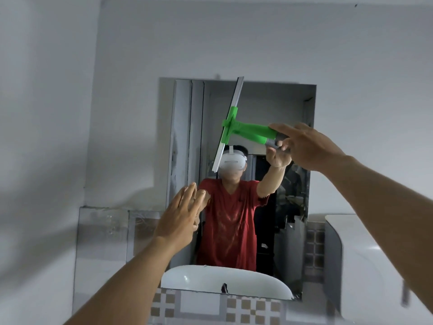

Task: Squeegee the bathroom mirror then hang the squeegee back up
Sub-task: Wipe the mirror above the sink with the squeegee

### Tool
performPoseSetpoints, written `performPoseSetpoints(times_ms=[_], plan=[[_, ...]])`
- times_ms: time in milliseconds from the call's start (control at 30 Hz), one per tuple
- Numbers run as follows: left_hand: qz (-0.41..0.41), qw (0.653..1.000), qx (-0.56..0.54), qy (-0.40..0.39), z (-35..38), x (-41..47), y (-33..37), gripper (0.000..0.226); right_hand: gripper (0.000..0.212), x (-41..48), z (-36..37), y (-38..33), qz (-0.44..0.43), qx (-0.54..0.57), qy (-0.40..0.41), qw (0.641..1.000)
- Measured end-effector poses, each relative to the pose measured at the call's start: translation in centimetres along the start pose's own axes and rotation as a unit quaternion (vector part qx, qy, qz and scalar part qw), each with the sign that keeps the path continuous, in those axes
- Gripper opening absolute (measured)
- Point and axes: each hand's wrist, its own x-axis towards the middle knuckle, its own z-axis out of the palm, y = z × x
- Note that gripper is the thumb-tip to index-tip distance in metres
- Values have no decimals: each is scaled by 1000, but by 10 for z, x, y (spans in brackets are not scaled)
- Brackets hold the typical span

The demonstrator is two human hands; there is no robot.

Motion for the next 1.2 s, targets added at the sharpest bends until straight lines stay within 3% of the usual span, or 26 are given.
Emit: performPoseSetpoints(times_ms=[233, 600, 800, 1033, 1200], plan=[[13, 999, -34, 14, -2, -3, -3, 102, 62, -28, 1, 17, 83, 20, 29, 996], [-13, 997, -68, 20, -4, -8, 5, 101, 69, -85, 39, -11, 203, 153, 70, 965], [5, 998, -49, 47, -7, -10, 6, 87, 63, -93, 70, -37, 239, 173, 101, 950], [30, 995, -22, 89, 12, -44, -1, 65, 77, -121, 103, -63, 301, 215, 97, 924], [22, 998, -28, 55, 26, -45, -3, 80, 72, -136, 121, -87, 335, 228, 95, 910]])
